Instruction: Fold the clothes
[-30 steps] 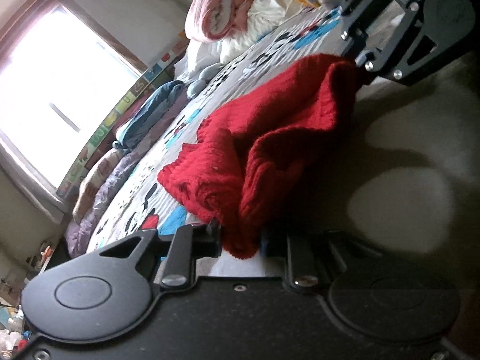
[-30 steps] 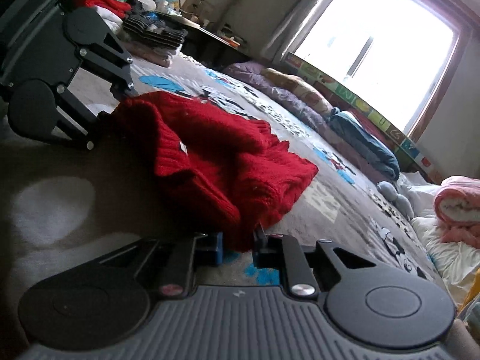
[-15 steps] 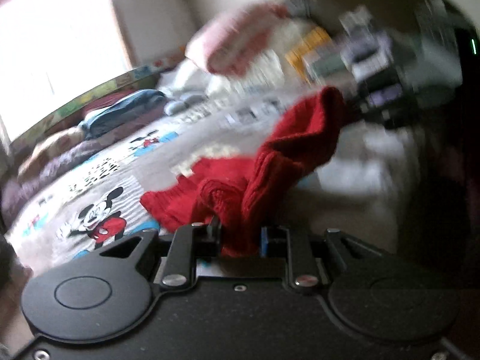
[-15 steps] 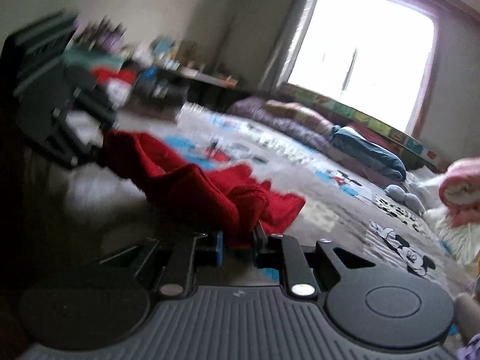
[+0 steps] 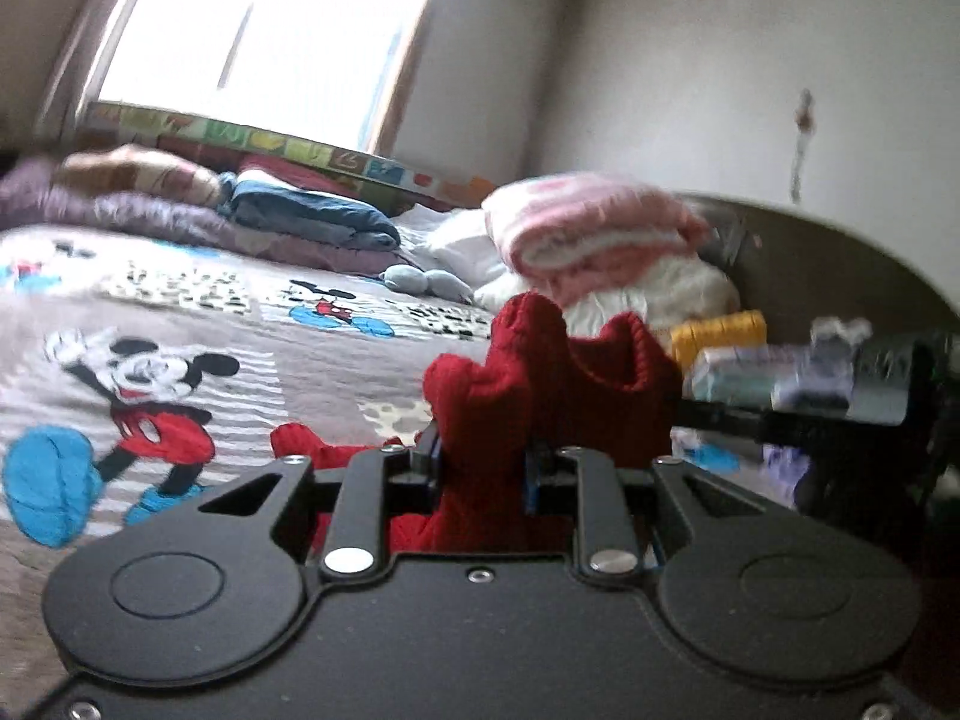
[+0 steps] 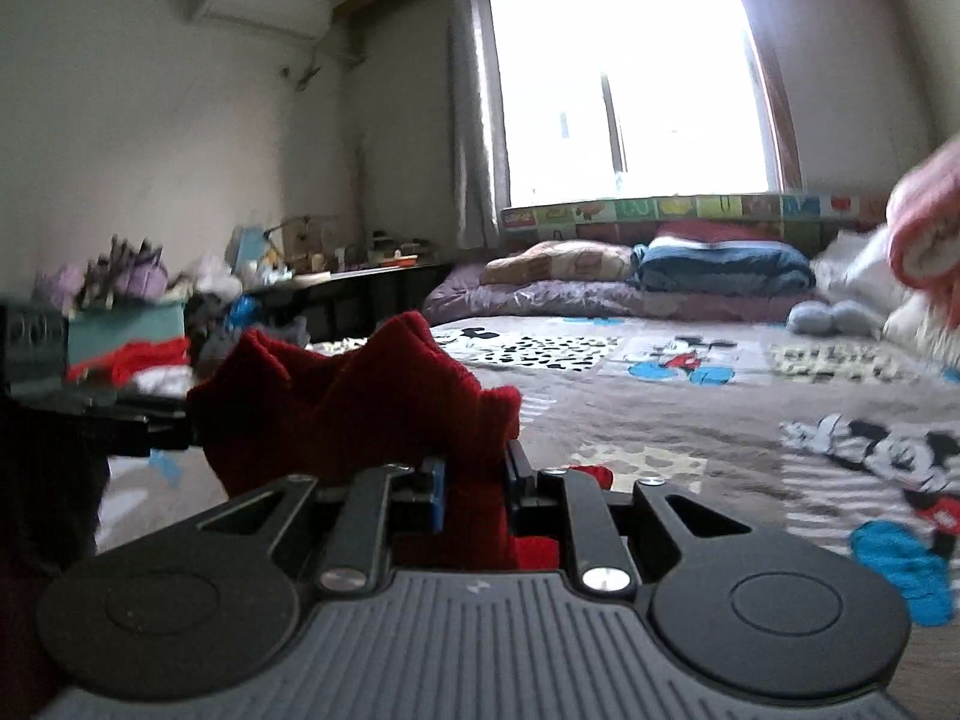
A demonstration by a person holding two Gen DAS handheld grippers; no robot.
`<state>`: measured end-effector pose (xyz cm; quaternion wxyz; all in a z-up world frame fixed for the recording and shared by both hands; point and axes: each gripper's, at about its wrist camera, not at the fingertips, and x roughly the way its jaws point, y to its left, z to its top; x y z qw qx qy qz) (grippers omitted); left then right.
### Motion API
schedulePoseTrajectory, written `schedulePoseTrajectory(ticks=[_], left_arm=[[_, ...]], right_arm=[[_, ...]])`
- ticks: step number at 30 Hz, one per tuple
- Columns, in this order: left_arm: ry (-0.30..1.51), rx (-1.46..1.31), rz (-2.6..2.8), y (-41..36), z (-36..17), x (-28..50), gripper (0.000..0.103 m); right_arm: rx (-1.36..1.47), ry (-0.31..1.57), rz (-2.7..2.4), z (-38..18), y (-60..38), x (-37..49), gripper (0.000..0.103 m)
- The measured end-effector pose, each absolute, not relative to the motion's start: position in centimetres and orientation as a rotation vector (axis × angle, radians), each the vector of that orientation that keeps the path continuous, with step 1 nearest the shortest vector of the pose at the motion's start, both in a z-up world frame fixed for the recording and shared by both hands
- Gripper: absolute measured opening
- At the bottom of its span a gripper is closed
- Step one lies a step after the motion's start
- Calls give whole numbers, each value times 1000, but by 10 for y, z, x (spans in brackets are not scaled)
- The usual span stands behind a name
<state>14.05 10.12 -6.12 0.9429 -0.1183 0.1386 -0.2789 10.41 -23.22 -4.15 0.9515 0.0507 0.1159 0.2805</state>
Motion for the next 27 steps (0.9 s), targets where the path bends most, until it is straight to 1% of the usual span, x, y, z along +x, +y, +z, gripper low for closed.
schedulePoseTrajectory(ticks=[5, 10, 18, 27], left_arm=[[305, -330, -559, 111, -66, 170, 22], [330, -425, -593, 121, -74, 206, 22], [426, -582, -591, 134, -95, 256, 22], [537, -662, -529, 138, -121, 282, 22]], right_arm=[[264, 298, 597, -48, -240, 157, 20], [365, 332, 620, -56, -243, 197, 20], [552, 370, 594, -80, -250, 236, 18], [698, 455, 549, -120, -251, 273, 18]])
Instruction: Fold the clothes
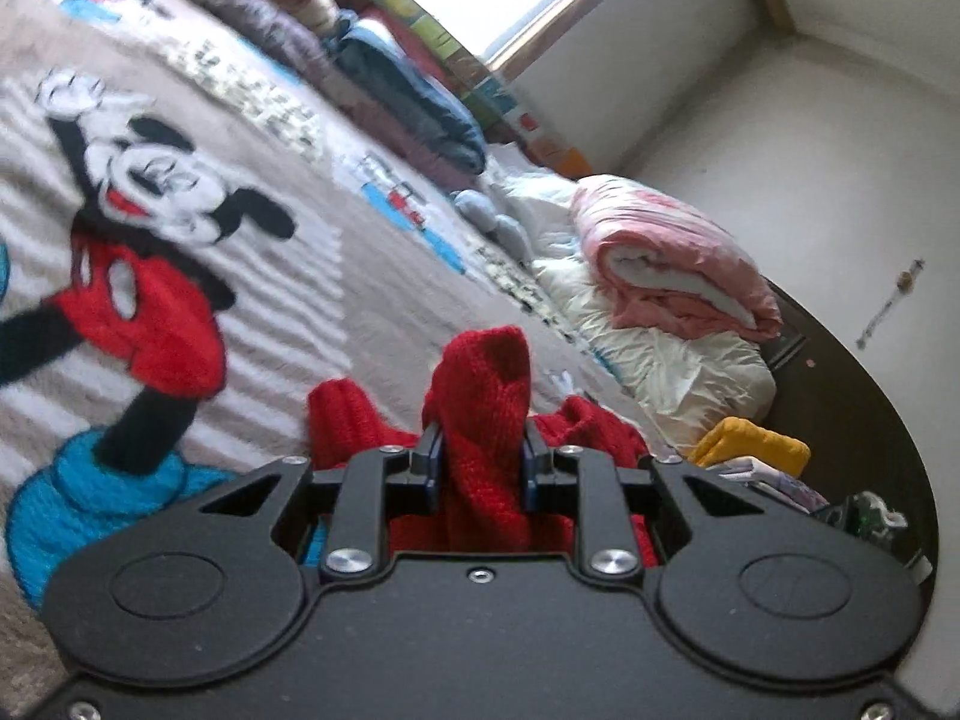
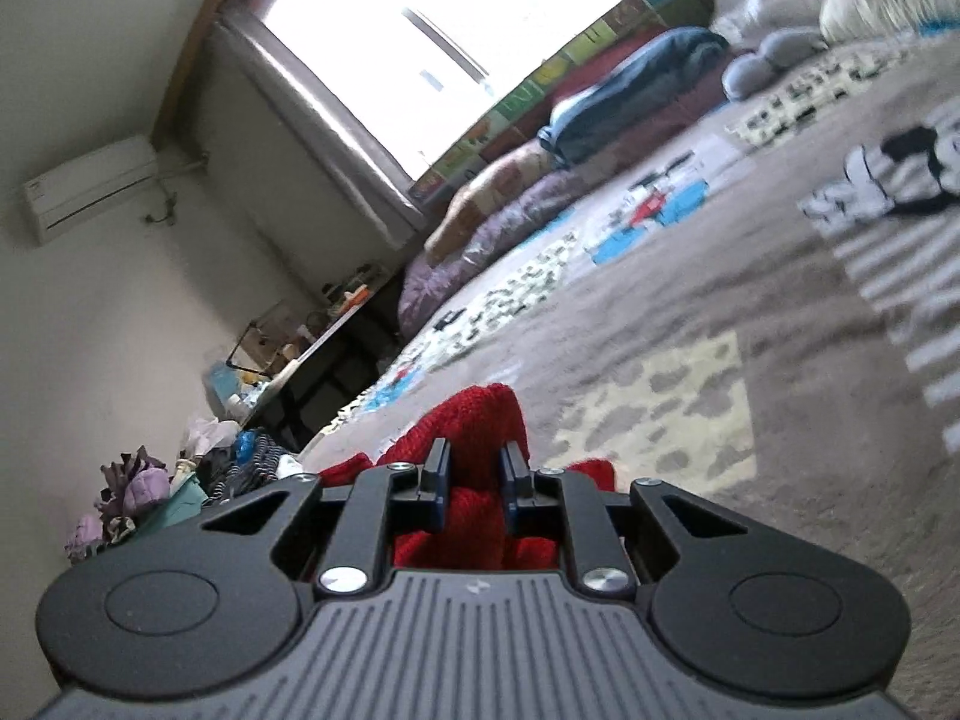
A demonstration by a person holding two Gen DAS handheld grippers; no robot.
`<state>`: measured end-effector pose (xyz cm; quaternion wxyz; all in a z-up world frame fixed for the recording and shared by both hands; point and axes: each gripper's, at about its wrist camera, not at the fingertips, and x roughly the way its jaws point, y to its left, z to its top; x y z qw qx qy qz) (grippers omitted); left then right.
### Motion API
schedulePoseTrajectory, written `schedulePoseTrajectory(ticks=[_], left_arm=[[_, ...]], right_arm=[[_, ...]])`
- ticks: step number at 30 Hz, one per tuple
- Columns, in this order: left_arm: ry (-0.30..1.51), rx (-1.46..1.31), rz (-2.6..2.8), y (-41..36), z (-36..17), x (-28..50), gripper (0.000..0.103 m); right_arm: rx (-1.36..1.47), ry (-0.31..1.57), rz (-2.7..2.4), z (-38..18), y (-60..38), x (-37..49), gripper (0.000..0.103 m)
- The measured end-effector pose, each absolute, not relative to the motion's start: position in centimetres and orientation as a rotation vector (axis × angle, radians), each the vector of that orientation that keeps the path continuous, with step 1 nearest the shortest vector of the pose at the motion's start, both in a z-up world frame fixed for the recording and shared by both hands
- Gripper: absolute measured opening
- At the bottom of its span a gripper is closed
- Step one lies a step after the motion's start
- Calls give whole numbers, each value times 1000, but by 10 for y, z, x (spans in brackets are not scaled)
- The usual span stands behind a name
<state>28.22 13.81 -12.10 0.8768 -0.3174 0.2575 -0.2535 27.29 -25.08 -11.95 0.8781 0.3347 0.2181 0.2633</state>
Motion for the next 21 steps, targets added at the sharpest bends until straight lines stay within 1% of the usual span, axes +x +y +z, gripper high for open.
schedulePoseTrajectory(ticks=[3, 4, 5, 7, 8, 9, 11, 12, 15, 18, 21], left_arm=[[566, -685, -503, 140, -127, 287, 23], [569, -690, -494, 141, -128, 287, 25], [573, -686, -481, 142, -128, 286, 31], [568, -665, -468, 141, -125, 283, 34], [561, -654, -464, 141, -123, 281, 41], [547, -645, -457, 141, -119, 279, 46], [515, -614, -437, 140, -110, 273, 49], [496, -580, -423, 140, -103, 269, 50], [404, -429, -412, 132, -80, 246, 50], [313, -299, -462, 118, -62, 223, 50], [304, -133, -537, 92, -60, 209, 50]], right_arm=[[756, 483, 534, -134, -255, 280, 18], [773, 495, 531, -138, -256, 281, 18], [789, 509, 529, -143, -256, 283, 18], [808, 548, 522, -150, -256, 289, 19], [809, 558, 514, -152, -256, 290, 22], [805, 563, 503, -152, -255, 291, 29], [799, 564, 489, -150, -255, 290, 35], [792, 550, 488, -146, -256, 288, 36], [660, 480, 454, -123, -254, 271, 36], [410, 390, 453, -94, -241, 247, 36], [208, 315, 505, -74, -223, 224, 36]])
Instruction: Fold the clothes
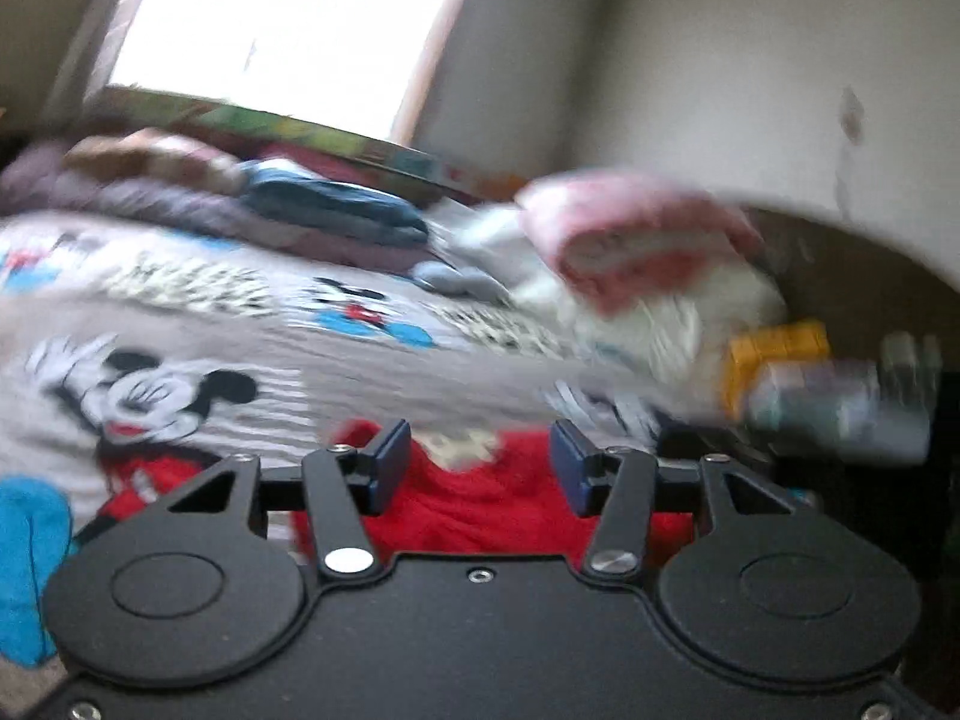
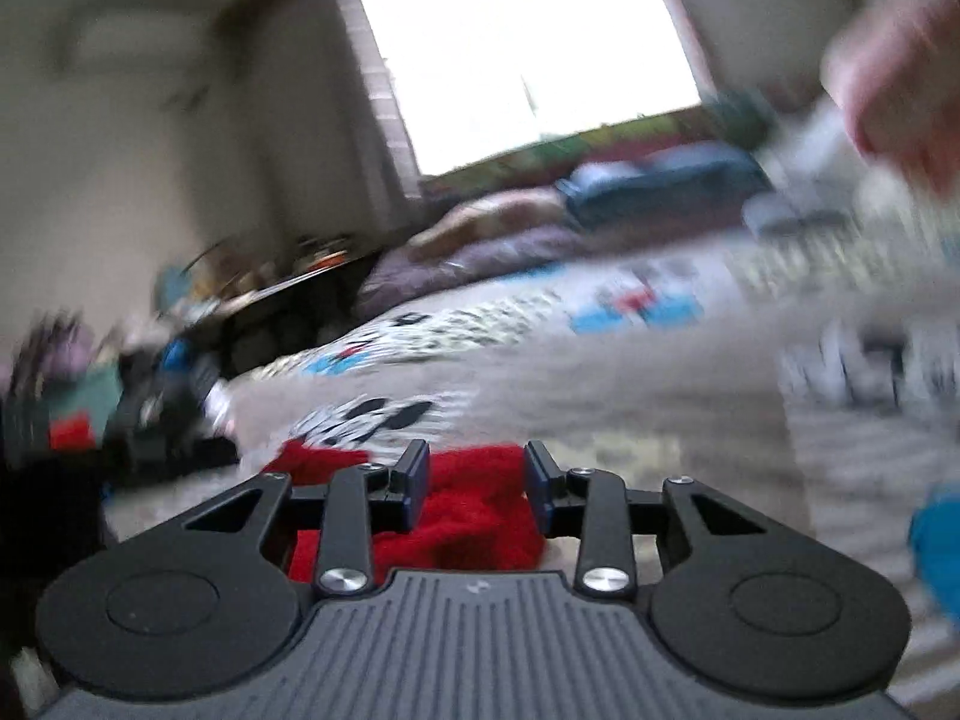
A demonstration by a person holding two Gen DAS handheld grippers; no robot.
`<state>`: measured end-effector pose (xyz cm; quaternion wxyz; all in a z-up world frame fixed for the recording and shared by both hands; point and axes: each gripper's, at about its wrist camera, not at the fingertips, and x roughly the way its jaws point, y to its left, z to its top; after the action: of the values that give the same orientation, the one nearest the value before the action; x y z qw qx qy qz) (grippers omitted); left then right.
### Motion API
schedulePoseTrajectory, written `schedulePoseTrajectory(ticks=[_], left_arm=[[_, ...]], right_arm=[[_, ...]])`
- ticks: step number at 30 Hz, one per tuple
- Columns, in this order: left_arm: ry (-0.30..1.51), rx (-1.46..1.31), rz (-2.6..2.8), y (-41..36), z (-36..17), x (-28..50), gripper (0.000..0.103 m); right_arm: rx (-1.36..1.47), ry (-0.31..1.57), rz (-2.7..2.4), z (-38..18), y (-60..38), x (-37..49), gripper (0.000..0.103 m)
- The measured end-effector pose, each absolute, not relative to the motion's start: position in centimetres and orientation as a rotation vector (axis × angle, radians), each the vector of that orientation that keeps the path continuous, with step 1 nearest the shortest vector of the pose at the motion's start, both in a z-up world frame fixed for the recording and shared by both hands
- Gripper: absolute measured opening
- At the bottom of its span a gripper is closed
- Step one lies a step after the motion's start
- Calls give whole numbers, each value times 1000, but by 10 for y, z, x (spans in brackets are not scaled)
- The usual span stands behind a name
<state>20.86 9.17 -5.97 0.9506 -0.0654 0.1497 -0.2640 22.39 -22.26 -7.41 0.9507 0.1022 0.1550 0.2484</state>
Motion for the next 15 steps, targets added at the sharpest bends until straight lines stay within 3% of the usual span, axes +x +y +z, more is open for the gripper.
schedulePoseTrajectory(ticks=[8, 15], left_arm=[[391, 192, -525, 49, -98, 210, 50], [420, 199, -516, 50, -112, 217, 53]], right_arm=[[-62, 333, 597, -87, -176, 209, 36], [-73, 370, 592, -111, -172, 209, 37]])
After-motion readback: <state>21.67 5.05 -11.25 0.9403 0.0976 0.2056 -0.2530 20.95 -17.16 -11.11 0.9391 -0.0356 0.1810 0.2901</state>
